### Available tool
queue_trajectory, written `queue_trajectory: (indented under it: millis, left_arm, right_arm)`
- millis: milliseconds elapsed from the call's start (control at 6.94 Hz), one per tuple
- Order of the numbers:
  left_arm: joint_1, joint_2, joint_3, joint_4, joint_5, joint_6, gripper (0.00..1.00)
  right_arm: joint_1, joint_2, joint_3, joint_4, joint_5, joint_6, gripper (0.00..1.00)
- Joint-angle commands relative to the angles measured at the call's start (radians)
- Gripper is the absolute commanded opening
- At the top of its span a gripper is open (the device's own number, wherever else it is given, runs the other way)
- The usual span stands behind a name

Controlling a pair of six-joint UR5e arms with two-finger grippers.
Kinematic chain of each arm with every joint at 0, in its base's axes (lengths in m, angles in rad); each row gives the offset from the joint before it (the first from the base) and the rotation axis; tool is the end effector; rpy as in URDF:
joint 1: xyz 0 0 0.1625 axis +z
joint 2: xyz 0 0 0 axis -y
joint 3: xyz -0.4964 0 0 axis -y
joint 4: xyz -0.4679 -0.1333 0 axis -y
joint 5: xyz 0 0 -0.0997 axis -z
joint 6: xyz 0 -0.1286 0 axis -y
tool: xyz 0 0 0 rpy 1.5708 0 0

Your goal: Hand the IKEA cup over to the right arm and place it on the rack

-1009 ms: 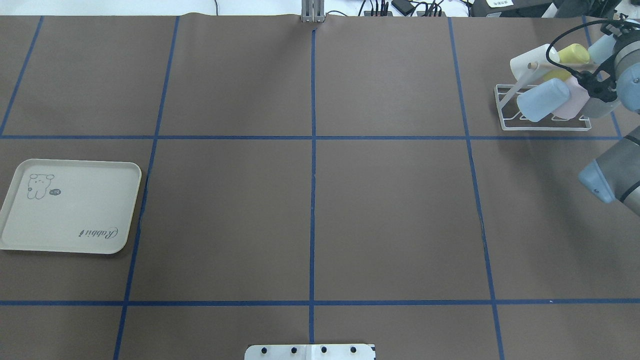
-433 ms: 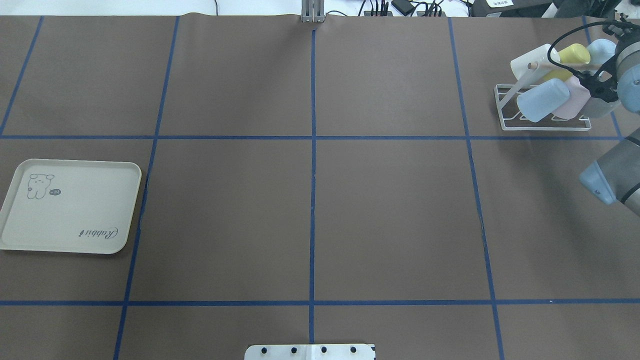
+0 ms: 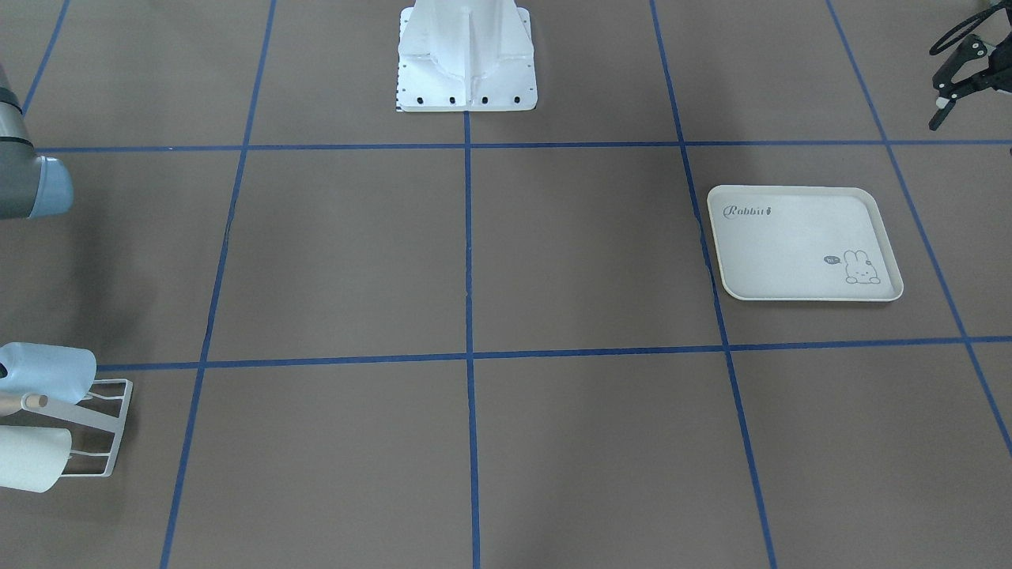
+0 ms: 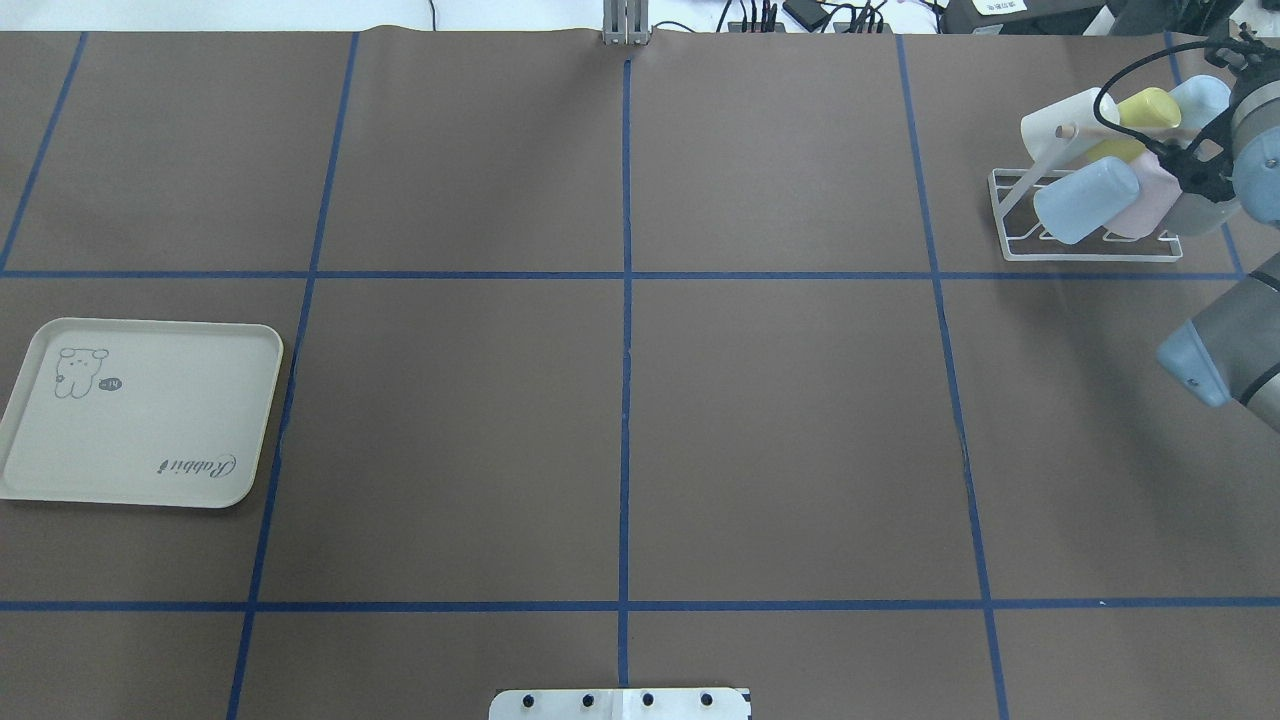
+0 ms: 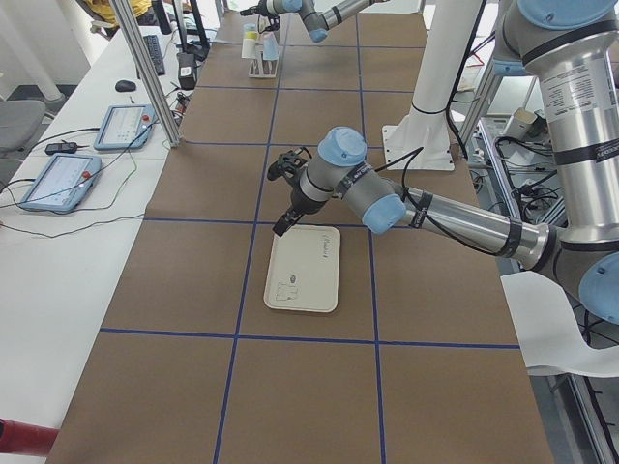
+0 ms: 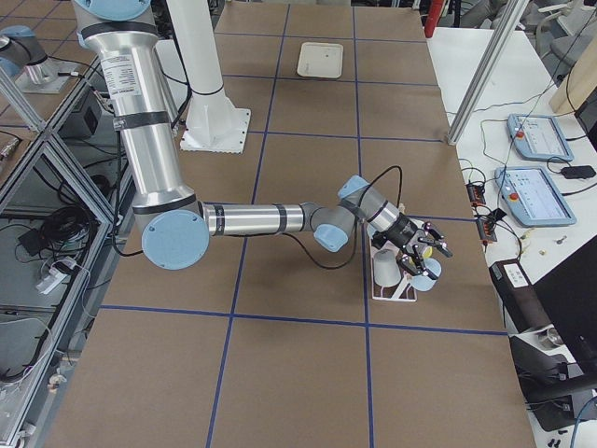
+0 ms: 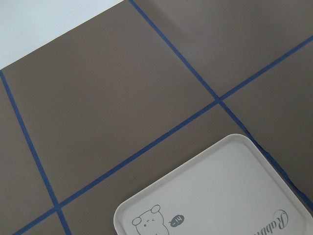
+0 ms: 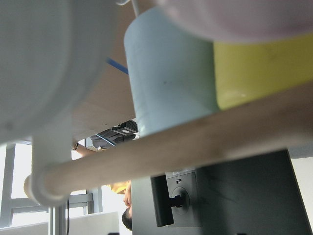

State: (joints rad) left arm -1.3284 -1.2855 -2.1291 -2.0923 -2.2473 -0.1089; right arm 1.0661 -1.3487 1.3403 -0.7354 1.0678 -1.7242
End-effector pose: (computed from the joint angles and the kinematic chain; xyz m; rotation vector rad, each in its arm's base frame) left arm 0.0573 -0.4517 0.5118 0.6422 0.7664 0.3907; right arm -0.1809 -0.7314 0.6536 0.4599 0.9992 -1.8344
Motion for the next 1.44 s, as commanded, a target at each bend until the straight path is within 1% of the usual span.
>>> queue_trajectory:
  millis: [0, 144, 288, 433, 577, 721, 865, 1009, 1153, 1298]
  left_arm:
    - [0.000, 0.000, -0.002, 0.000, 0.000, 0.000, 1.00]
    - [-0.002, 0.000, -0.002, 0.000, 0.000, 0.000, 1.00]
    - [0.000, 0.000, -0.002, 0.000, 0.000, 0.000, 1.00]
    - [0.000, 0.000, -0.003, 0.000, 0.000, 0.000, 1.00]
    - [0.000, 0.000, -0.003, 0.000, 0.000, 0.002, 1.00]
    - [0.000, 0.000, -0.005, 0.000, 0.000, 0.002, 1.00]
    - [0.000, 0.000, -0.005, 0.000, -0.002, 0.002, 1.00]
    - [-0.002, 0.000, -0.005, 0.000, 0.000, 0.003, 1.00]
    - [-0.002, 0.000, -0.003, 0.000, 0.000, 0.003, 1.00]
    - [-0.003, 0.002, -0.003, 0.000, 0.000, 0.005, 1.00]
  right_arm:
    - [0.003, 0.006, 0.074, -0.008, 0.059, 0.024, 0.99]
    - [0.053, 0.006, 0.076, -0.009, 0.184, 0.138, 0.99]
    - [0.117, -0.006, 0.088, -0.009, 0.336, 0.279, 0.99]
    - [0.185, -0.021, 0.092, -0.012, 0.483, 0.448, 0.99]
    - [0.239, -0.042, 0.092, -0.016, 0.636, 0.682, 0.99]
    - [0.261, -0.073, 0.118, -0.034, 0.711, 0.945, 1.00]
    - [0.290, -0.128, 0.160, -0.047, 0.756, 1.082, 0.99]
    - [0.349, -0.159, 0.171, -0.062, 0.894, 1.183, 0.99]
    - [0.420, -0.187, 0.172, -0.114, 1.029, 1.300, 0.98]
    - [0.464, -0.229, 0.178, -0.152, 1.120, 1.513, 0.99]
